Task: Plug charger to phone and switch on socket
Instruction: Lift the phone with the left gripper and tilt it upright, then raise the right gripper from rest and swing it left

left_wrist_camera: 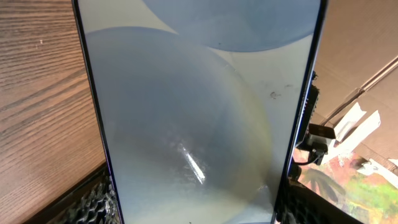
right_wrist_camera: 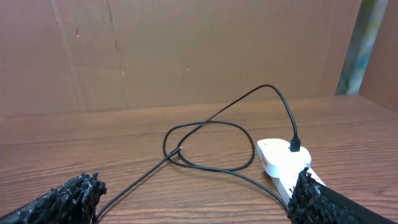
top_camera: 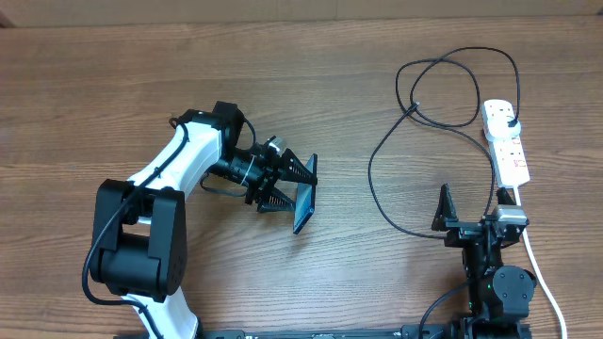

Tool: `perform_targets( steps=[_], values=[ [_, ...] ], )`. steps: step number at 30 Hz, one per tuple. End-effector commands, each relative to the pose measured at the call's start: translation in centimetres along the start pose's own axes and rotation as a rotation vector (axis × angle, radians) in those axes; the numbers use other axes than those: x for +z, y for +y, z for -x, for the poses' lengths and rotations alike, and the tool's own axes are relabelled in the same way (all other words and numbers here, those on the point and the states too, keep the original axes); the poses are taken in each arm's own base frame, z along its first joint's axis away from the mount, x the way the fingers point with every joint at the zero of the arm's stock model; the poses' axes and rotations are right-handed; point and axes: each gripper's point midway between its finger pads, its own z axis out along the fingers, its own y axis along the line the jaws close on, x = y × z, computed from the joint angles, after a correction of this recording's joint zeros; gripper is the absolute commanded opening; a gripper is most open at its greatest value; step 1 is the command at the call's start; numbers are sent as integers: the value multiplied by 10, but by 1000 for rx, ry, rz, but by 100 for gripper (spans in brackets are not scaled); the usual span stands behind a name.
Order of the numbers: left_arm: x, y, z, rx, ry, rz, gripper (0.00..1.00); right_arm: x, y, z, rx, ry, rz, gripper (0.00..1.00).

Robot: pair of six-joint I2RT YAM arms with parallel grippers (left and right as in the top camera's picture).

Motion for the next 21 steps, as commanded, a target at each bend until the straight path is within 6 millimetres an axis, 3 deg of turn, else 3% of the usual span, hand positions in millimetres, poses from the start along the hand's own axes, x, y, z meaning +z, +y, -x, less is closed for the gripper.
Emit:
perform_targets(
  steps=[1, 21],
  values=[
    [-3, -14, 1, 5, 7, -55, 63, 0, 2, -2, -1, -3, 8, 100],
    [-4, -18, 0, 9, 14, -80, 63, 0, 2, -2, -1, -3, 8, 100]
  ],
)
